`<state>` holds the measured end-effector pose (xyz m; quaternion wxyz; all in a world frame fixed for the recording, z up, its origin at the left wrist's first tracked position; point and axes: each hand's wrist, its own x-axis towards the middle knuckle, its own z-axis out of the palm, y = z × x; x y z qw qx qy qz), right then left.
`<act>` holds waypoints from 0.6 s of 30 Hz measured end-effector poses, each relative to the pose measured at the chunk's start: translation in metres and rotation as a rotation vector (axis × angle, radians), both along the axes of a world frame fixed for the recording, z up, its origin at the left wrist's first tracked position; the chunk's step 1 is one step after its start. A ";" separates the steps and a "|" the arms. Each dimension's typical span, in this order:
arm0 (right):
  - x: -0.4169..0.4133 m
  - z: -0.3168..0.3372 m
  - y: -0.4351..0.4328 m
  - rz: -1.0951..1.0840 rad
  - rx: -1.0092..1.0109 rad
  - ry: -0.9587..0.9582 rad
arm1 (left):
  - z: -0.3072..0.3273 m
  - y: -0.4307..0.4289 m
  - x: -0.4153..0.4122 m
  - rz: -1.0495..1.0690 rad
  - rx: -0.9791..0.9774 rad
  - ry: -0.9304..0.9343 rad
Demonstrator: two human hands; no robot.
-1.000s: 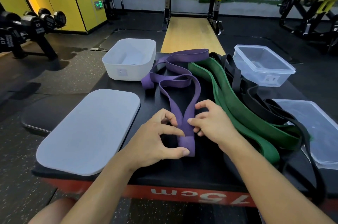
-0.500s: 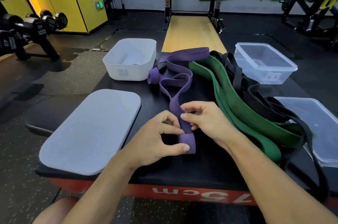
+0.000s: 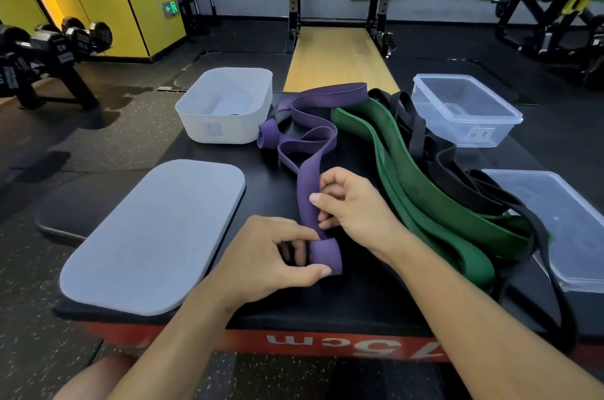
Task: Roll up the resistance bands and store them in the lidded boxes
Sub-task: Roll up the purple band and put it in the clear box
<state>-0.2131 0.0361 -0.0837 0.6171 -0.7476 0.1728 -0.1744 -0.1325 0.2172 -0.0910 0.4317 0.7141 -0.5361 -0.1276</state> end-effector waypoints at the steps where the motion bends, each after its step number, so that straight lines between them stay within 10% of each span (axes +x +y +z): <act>1: 0.003 -0.002 0.001 -0.012 -0.027 0.013 | 0.000 0.000 0.000 0.001 -0.012 0.007; 18: 0.010 -0.009 -0.001 -0.231 -0.487 0.218 | -0.003 -0.001 0.002 -0.003 0.019 -0.022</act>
